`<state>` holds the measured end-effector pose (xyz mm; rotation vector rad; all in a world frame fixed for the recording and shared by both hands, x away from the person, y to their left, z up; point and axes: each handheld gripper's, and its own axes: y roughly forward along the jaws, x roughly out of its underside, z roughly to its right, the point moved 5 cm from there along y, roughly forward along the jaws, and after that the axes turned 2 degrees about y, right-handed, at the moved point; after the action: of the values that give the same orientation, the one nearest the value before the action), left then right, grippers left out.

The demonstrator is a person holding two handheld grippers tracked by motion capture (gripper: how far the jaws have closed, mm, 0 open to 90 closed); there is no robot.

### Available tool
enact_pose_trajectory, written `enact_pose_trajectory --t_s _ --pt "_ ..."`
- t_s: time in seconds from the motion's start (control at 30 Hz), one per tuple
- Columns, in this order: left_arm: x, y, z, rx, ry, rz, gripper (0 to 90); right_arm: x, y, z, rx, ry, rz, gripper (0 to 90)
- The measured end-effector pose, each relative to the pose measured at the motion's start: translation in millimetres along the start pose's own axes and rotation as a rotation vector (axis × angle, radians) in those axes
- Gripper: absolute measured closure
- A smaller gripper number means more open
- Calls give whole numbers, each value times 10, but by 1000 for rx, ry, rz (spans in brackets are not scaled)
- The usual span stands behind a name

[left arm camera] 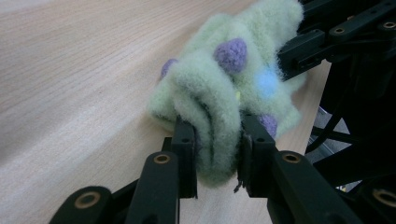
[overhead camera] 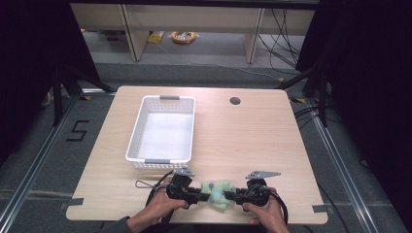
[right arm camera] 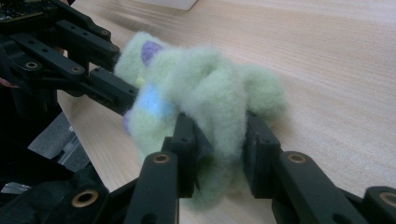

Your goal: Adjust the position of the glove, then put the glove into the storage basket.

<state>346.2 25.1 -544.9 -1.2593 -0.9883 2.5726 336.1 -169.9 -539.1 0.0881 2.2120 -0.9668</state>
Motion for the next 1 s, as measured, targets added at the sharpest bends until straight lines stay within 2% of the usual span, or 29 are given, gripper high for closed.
enact_pose_trajectory --t_s 0.1,0.17,0.23,0.3,0.33,0.37,0.4,0.5,0.53,0.57,0.6,0.63,0.7,0.73,0.83,0.87,0.9,0.93,0.97,1.0 --pt "-8 -17 14 7 8 2 724 -26 -17 -25 18 -17 -7 711" --pt "-14 -40 18 0 8 11 727 -36 -19 -31 13 -16 -6 712" --pt "-22 -69 26 12 8 20 729 -75 -34 -49 -6 -17 7 716" --pt "-35 -108 33 -3 14 20 729 -85 -47 -65 -7 -22 7 717" --pt "-50 -133 37 17 18 31 730 -112 -56 -85 -14 -30 13 718" --pt "-55 -153 42 -6 15 31 730 -125 -64 -96 -13 -32 16 718" --pt "-62 -160 44 17 18 39 730 -135 -64 -99 -20 -39 21 718" --pt "-69 -184 52 21 10 41 730 -142 -81 -145 -25 -16 11 718" --pt "-70 -201 45 6 23 35 730 -160 -70 -147 -36 -50 19 717" --pt "-72 -205 48 24 17 42 730 -160 -70 -147 -36 -50 19 717" --pt "-69 -218 47 21 15 40 730 -166 -85 -159 -26 -47 19 717" --pt "-68 -237 45 13 18 46 730 -169 -85 -209 -31 -17 12 717" --pt "-65 -250 45 3 15 42 730 -180 -79 -215 -37 -32 17 717" --pt "-66 -251 46 20 9 54 729 -199 -71 -202 -30 -53 14 717" --pt "-65 -285 33 13 14 50 729 -216 -72 -222 -27 -61 11 717" --pt "-71 -296 29 21 17 51 729 -220 -70 -250 -30 -42 8 717" --pt "-76 -302 31 20 16 55 729 -240 -64 -242 -28 -68 13 717" --pt "-90 -317 31 12 23 62 729 -249 -68 -280 -35 -46 3 717" --pt "-90 -317 31 12 23 62 729 -249 -68 -280 -35 -46 3 717" --pt "-107 -324 28 19 21 65 729 -270 -71 -273 -26 -65 10 717"
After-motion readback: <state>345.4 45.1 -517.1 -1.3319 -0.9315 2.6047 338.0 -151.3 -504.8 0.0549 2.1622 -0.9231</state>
